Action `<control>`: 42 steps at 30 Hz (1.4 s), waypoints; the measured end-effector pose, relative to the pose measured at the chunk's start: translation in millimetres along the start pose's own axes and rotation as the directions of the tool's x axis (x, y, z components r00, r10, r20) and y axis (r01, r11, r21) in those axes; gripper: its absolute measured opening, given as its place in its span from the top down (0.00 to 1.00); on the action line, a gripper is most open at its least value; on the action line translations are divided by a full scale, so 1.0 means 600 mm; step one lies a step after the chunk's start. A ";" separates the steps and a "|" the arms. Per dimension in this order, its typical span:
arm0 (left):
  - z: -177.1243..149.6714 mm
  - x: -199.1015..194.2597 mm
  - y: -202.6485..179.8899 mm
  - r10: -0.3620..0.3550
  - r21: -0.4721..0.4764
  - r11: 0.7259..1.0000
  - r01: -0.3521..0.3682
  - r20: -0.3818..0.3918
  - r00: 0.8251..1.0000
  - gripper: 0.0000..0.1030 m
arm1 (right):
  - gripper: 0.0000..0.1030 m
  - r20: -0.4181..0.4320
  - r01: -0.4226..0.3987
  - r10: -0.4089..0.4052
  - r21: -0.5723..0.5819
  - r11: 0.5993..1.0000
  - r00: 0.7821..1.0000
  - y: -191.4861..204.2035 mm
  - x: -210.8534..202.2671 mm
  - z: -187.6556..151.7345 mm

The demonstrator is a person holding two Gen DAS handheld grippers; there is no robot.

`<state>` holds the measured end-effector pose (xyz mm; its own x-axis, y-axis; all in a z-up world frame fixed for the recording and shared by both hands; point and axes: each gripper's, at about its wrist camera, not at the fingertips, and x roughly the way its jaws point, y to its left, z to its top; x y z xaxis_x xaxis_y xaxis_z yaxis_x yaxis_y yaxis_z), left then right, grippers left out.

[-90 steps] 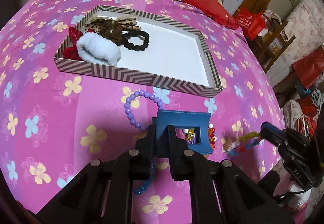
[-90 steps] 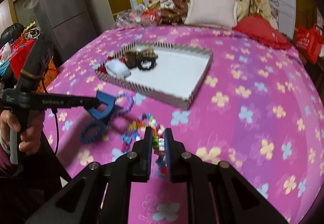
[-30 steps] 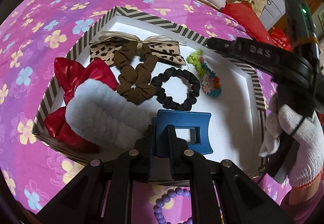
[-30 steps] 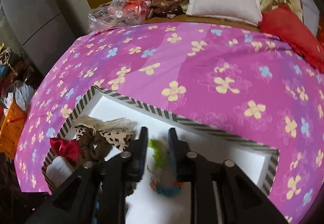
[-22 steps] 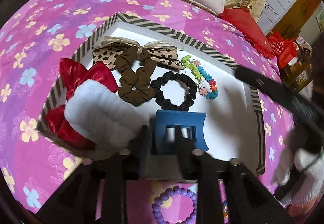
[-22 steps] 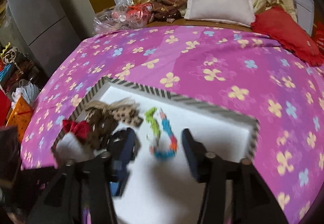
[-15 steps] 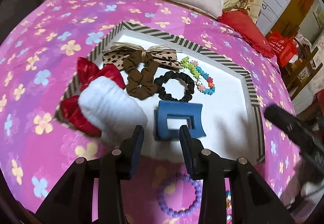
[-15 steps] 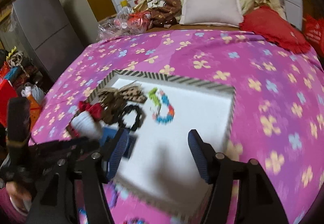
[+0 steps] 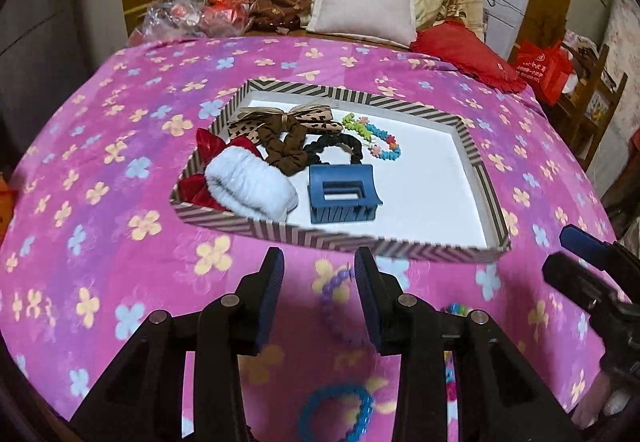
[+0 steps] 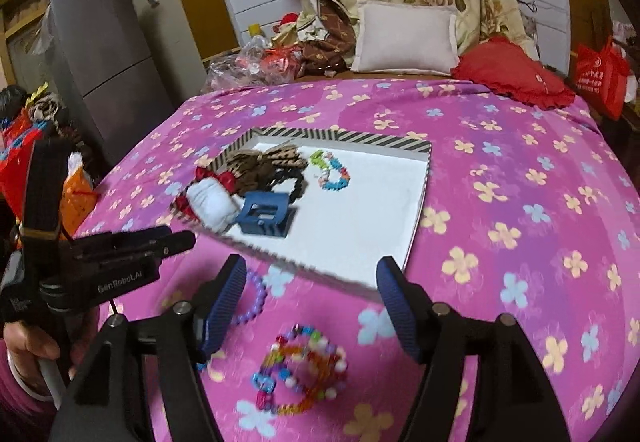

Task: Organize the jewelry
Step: 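Move both tools back to the bracelets beside the tray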

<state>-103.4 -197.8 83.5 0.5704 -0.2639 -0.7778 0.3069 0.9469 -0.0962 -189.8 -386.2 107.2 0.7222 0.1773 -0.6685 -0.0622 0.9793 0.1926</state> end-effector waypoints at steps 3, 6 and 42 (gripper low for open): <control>-0.015 -0.012 -0.001 -0.001 0.004 1.000 0.001 0.003 1.000 0.68 | 0.28 -0.015 -0.001 0.001 -0.011 1.000 1.000 0.014 -0.007 -0.025; -0.030 -0.023 0.000 0.006 0.008 1.000 -0.006 0.009 1.000 0.68 | 0.26 -0.013 0.004 -0.004 -0.006 1.000 1.000 0.022 -0.015 -0.044; -0.091 -0.055 0.011 0.023 -0.008 1.000 -0.023 0.010 1.000 0.68 | 0.26 -0.116 -0.005 0.008 0.022 1.000 0.993 0.029 -0.031 -0.115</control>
<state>-161.6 -172.9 74.8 0.5847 -0.2438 -0.7738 0.2879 0.9541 -0.0831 -251.9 -365.6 73.7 0.6373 0.1950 -0.7456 -0.0505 0.9760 0.2121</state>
